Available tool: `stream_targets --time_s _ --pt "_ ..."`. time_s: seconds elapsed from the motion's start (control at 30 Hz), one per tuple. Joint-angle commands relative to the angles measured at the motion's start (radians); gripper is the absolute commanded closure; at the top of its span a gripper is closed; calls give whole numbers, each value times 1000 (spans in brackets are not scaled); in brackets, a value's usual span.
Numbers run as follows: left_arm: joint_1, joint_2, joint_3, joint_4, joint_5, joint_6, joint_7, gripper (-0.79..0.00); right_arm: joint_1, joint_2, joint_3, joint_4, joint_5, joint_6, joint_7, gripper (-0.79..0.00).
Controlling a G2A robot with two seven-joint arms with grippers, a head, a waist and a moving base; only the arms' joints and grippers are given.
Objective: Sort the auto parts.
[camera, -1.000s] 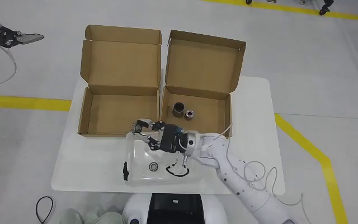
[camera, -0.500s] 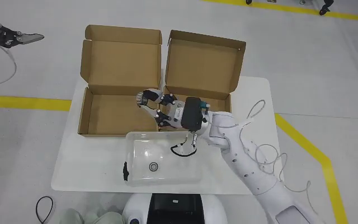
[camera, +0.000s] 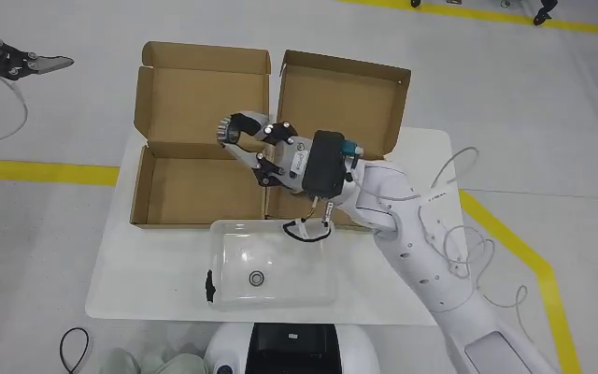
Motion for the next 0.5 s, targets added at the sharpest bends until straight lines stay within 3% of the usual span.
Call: stream_targets --time_s 0.0,0.47 --pt "0 0 0 0 0 0 0 -785 9 -2 -1 -8 11 5 21 0" --pt "0 0 0 0 0 0 0 -785 30 0 32 -58 3 -14 66 0"
